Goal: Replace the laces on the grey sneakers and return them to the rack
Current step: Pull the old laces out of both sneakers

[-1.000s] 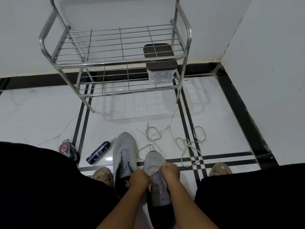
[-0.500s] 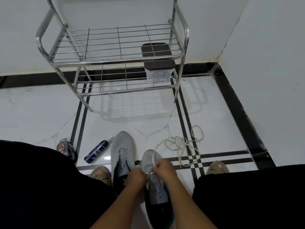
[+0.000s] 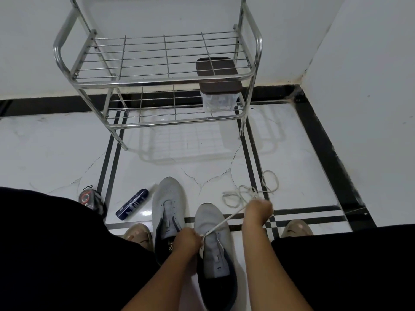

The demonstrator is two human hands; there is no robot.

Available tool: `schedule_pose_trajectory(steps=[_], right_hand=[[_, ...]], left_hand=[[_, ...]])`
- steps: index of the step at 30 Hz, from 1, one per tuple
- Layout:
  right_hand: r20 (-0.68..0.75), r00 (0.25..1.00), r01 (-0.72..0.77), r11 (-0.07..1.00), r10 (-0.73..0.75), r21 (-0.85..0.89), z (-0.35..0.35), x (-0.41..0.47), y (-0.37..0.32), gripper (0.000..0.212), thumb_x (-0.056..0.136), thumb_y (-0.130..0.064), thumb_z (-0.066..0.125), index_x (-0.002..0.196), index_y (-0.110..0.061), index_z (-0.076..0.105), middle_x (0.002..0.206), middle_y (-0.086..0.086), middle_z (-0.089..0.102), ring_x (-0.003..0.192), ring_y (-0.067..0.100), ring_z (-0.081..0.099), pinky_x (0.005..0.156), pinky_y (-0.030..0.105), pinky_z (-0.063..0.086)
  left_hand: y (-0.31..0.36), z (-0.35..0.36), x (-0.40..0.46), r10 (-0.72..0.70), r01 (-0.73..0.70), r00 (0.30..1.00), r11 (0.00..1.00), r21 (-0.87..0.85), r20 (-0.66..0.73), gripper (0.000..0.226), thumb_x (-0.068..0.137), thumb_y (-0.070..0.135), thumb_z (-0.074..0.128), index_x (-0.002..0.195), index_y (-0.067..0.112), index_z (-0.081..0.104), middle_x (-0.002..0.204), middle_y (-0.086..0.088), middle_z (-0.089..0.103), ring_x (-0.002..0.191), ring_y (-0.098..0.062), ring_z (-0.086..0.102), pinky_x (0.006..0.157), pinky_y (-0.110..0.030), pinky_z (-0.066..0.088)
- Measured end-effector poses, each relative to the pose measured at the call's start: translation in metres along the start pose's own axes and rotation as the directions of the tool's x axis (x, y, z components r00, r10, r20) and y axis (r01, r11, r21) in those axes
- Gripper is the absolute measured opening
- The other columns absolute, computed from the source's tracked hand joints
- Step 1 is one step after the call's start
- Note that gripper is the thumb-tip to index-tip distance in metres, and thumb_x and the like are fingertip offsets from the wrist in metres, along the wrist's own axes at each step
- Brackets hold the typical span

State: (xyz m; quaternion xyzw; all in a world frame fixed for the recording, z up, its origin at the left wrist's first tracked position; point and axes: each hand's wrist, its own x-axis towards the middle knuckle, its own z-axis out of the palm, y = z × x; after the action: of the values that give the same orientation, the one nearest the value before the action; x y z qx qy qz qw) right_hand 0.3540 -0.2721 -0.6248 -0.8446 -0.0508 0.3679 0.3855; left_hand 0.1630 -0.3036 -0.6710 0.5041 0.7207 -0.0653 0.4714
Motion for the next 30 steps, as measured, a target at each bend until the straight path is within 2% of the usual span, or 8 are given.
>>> schedule_pose_trajectory(steps=[3,7,11,14,18,22,25,30], right_hand=[[0.136,0.982,-0.143,0.988,0.134,0.059,-0.007,0.013,-0.021,0.045,0.103,-0.019,0.027,0.139,0.007,0.038,0.139,0.029,0.044,0.076,0.017,0.066,0.056,0.021,0.055],[0.253,0.946,0.293,0.868,-0.202,-0.401,0.010,-0.016,0.018,0.032,0.095,-0.033,0.051,0.119,-0.011,0.048,0.108,0.007,0.061,0.087,0.025,0.057,0.066,0.030,0.046],[0.588,0.804,0.543,0.511,-0.088,-0.667,0.022,-0.037,0.069,0.023,0.087,-0.027,0.052,0.106,-0.018,0.062,0.110,0.008,0.065,0.101,0.027,0.061,0.082,0.032,0.051],[0.615,0.779,0.598,0.441,-0.122,-0.669,0.024,-0.042,0.079,0.020,0.089,-0.028,0.054,0.103,-0.020,0.067,0.109,0.007,0.065,0.102,0.026,0.062,0.074,0.028,0.045],[0.557,0.824,0.466,0.676,-0.098,-0.571,0.024,-0.036,0.078,0.022,0.091,-0.023,0.049,0.100,-0.014,0.067,0.107,0.010,0.064,0.097,0.027,0.061,0.072,0.028,0.045],[0.306,0.934,-0.161,0.982,0.185,-0.102,0.024,-0.024,0.071,0.022,0.092,-0.012,0.040,0.103,-0.004,0.057,0.087,0.019,0.059,0.070,0.028,0.058,0.056,0.029,0.045],[0.380,0.865,-0.460,0.818,0.326,0.346,0.012,-0.009,0.040,0.023,0.097,-0.006,0.034,0.084,-0.005,0.053,0.069,0.012,0.052,0.050,0.018,0.045,0.037,0.017,0.035],[0.628,0.768,-0.046,0.989,0.124,-0.138,0.001,-0.034,-0.008,0.013,0.096,-0.010,0.045,0.088,-0.010,0.055,0.061,0.002,0.052,0.036,0.007,0.031,0.041,0.019,0.029]], left_hand=[[0.002,0.003,0.002,0.020,-0.019,0.999,0.999,-0.026,0.028,0.014,0.082,0.014,0.064,0.084,0.004,0.073,0.092,-0.014,0.072,0.091,-0.028,0.068,0.076,-0.030,0.053],[0.002,0.003,0.000,0.049,-0.049,0.999,0.999,0.011,0.016,0.017,0.086,0.020,0.062,0.090,0.005,0.071,0.095,-0.012,0.071,0.094,-0.026,0.066,0.077,-0.028,0.050],[0.000,0.004,0.000,0.038,-0.038,0.999,0.999,0.011,0.010,0.016,0.085,0.018,0.062,0.089,0.005,0.071,0.092,-0.011,0.071,0.091,-0.024,0.067,0.077,-0.028,0.052],[-0.001,0.004,0.001,0.036,-0.036,0.999,0.999,0.013,0.000,0.016,0.083,0.016,0.062,0.088,0.005,0.072,0.092,-0.011,0.072,0.090,-0.024,0.067,0.077,-0.029,0.053],[0.002,0.003,0.003,0.020,-0.020,1.000,0.999,0.035,-0.007,0.017,0.084,0.015,0.061,0.090,0.005,0.073,0.095,-0.010,0.072,0.093,-0.024,0.067,0.077,-0.027,0.053],[0.002,0.000,0.003,0.002,0.002,0.999,0.994,0.107,-0.041,0.026,0.089,0.026,0.056,0.096,0.004,0.069,0.101,-0.011,0.070,0.095,-0.025,0.065,0.070,-0.025,0.046],[0.000,0.001,0.002,0.028,-0.020,0.999,0.979,0.202,-0.037,0.028,0.093,0.027,0.050,0.101,0.004,0.065,0.105,-0.010,0.068,0.098,-0.026,0.064,0.073,-0.027,0.047],[0.023,-0.009,-0.006,0.166,-0.121,0.980,0.938,0.326,-0.113,0.029,0.091,0.020,0.047,0.118,0.014,0.053,0.116,-0.008,0.062,0.105,-0.027,0.061,0.079,-0.033,0.046]])
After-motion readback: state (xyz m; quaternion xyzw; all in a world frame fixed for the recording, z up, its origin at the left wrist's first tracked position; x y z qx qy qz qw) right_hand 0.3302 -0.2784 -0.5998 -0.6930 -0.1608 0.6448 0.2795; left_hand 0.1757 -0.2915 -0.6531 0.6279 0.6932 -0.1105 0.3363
